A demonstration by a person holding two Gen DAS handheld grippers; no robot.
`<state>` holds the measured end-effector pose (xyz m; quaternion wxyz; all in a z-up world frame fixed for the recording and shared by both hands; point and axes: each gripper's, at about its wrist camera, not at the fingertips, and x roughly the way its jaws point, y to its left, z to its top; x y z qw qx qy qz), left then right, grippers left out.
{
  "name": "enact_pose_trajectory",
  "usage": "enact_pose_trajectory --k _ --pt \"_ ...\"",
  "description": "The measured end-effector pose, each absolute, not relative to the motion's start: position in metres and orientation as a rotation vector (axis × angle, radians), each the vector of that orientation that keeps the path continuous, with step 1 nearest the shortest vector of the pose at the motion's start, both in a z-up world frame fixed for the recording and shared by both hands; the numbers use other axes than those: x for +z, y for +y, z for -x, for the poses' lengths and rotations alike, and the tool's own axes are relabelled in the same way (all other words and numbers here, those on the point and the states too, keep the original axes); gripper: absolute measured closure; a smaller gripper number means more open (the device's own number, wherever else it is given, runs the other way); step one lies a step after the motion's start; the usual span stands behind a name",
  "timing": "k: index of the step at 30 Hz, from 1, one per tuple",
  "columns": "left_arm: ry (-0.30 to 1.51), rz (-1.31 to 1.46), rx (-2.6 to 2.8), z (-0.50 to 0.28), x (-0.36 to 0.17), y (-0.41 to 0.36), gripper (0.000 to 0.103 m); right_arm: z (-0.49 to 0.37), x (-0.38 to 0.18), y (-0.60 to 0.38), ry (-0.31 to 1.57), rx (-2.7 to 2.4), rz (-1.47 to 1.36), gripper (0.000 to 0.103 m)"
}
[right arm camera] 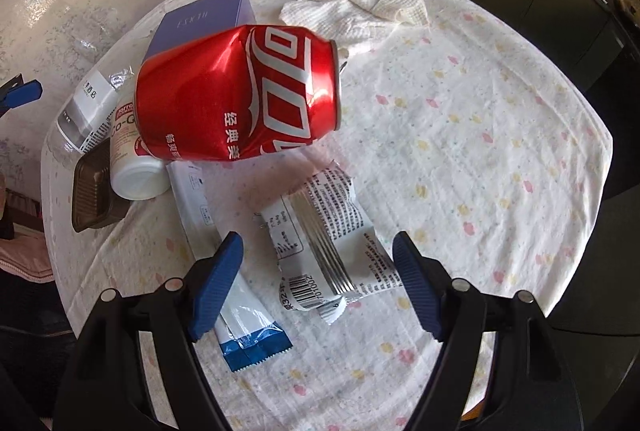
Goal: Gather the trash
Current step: 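Grasp the white snack wrapper with the right gripper and lift it, then carry the snack wrapper over the yellow bin and open the right gripper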
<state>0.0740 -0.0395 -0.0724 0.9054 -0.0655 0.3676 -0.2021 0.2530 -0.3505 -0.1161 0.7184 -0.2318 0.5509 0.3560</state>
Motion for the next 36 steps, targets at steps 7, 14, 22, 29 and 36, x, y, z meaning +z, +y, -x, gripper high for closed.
enact_pose_trajectory --k 7,14,22,29,36 --pt "0.771 0.147 -0.420 -0.078 -0.077 -0.038 0.007 -0.259 -0.118 -0.348 1.231 0.757 0.528 0.037" --pt "0.776 0.146 -0.425 -0.076 -0.080 -0.040 0.007 -0.258 -0.125 -0.343 1.221 0.758 0.535 0.054" --pt "0.776 0.143 -0.428 -0.074 -0.081 -0.042 0.007 -0.232 -0.117 -0.357 1.158 0.675 0.485 0.069" --pt "0.773 0.128 -0.442 -0.073 -0.079 -0.050 0.007 -0.204 -0.086 -0.388 1.076 0.630 0.372 0.069" --pt "0.774 0.106 -0.469 -0.071 -0.078 -0.062 0.007 -0.192 -0.069 -0.474 1.046 0.439 0.220 0.069"
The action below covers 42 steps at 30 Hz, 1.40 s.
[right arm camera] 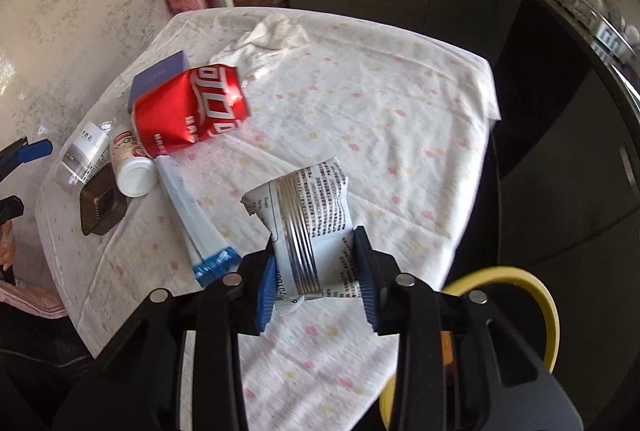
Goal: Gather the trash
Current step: 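Carry the snack wrapper over the yellow bin and open the right gripper, then grasp the brown plastic tray with the left gripper and lift it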
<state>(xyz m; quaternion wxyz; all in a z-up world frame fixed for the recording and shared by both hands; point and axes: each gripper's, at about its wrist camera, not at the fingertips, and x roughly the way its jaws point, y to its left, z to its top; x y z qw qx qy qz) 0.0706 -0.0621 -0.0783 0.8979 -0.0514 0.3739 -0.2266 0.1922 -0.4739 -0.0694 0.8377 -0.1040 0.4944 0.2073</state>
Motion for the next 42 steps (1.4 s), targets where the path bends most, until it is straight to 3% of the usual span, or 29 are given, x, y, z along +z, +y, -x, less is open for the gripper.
enact_pose_trajectory --k 12,16,42 --pt "0.779 0.058 -0.527 -0.069 -0.076 -0.092 0.007 -0.165 -0.124 -0.620 1.155 0.067 0.022 0.068" --pt "0.781 0.041 -0.532 -0.068 -0.074 -0.098 0.007 -0.165 -0.132 -0.636 1.150 0.012 -0.021 0.050" --pt "0.891 -0.042 -0.459 -0.084 -0.107 -0.101 0.007 -0.086 -0.086 -0.529 0.897 0.068 -0.063 0.037"
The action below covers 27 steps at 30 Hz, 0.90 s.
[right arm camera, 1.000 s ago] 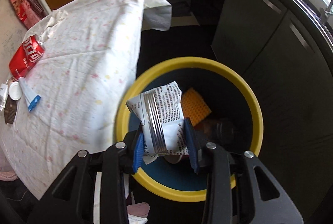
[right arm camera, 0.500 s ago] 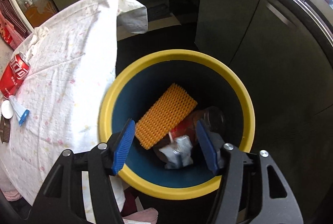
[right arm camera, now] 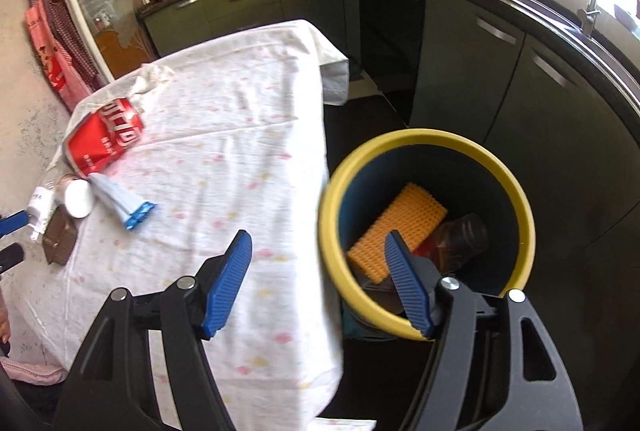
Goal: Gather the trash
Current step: 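Grasp the brown plastic tray with the left gripper and lift it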
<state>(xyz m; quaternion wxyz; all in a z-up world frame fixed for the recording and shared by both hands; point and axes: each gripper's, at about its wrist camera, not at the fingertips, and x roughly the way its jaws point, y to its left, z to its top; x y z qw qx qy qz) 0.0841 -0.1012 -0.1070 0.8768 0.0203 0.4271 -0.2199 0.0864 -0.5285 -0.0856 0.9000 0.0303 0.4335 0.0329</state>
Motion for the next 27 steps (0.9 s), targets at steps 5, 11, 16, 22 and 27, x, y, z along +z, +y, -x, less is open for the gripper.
enact_pose_trajectory --k 5,11,16,22,27 --pt "0.936 -0.061 -0.471 -0.102 -0.123 -0.101 0.007 -0.080 -0.083 -0.511 0.864 0.082 -0.076 0.036" --pt "0.966 -0.090 -0.473 -0.120 -0.134 -0.097 0.007 -0.078 -0.087 -0.504 0.852 0.102 -0.131 0.035" --pt "0.963 -0.131 -0.499 -0.124 -0.136 -0.101 0.007 -0.079 -0.092 -0.505 0.866 0.103 -0.144 0.035" --pt "0.966 -0.237 -0.513 -0.120 -0.141 -0.118 0.007 -0.079 -0.094 -0.506 0.866 0.103 -0.149 0.034" --pt "1.010 -0.311 -0.441 -0.128 -0.152 -0.118 0.006 -0.079 -0.099 -0.506 0.876 0.104 -0.154 0.033"
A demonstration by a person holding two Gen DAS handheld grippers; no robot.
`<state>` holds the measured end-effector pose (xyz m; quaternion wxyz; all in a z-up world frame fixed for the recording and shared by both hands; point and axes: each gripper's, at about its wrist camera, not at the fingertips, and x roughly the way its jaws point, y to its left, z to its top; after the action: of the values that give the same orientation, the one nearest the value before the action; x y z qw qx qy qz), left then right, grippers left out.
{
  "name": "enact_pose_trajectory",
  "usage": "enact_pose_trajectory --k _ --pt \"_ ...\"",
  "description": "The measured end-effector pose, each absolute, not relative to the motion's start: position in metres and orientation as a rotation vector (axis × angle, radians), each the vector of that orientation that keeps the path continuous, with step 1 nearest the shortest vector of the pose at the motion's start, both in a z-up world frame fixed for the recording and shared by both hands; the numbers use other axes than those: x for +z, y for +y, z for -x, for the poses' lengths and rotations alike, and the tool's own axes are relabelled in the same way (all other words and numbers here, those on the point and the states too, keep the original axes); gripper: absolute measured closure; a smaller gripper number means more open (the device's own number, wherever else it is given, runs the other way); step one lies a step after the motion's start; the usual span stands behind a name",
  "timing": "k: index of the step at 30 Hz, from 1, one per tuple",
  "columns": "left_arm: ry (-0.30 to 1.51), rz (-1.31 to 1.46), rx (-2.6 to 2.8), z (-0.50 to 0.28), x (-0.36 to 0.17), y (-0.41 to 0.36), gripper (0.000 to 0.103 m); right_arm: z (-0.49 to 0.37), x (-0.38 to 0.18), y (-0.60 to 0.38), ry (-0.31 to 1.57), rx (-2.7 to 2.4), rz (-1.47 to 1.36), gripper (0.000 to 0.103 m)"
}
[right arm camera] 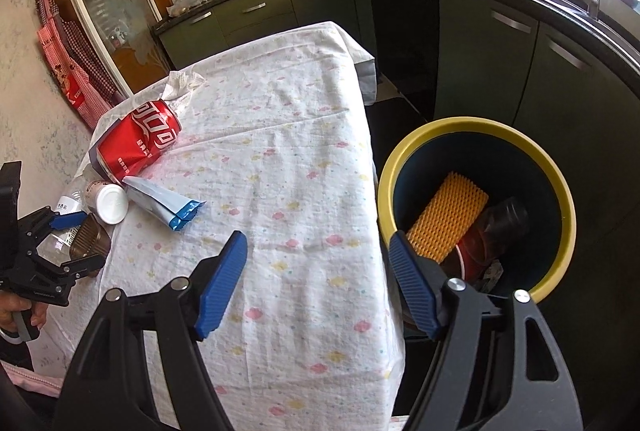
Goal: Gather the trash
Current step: 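Grasp the brown plastic tray with the left gripper and lift it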
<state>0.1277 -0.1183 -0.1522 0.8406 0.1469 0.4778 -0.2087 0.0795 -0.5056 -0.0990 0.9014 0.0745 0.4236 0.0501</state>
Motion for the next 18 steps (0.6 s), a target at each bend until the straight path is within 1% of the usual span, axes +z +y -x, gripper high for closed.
enact_pose_trajectory --k 8,12,18 --pt "1.036 -0.371 -0.460 -0.130 -0.159 -0.129 0.005 -0.079 -0.102 -0.507 0.881 0.102 -0.163 0.033" --pt "1.048 -0.343 -0.498 -0.122 -0.158 -0.137 0.005 -0.078 -0.102 -0.508 0.877 0.102 -0.167 0.033" --pt "1.070 -0.293 -0.481 -0.128 -0.160 -0.131 0.025 -0.077 -0.103 -0.509 0.878 0.101 -0.174 0.033"
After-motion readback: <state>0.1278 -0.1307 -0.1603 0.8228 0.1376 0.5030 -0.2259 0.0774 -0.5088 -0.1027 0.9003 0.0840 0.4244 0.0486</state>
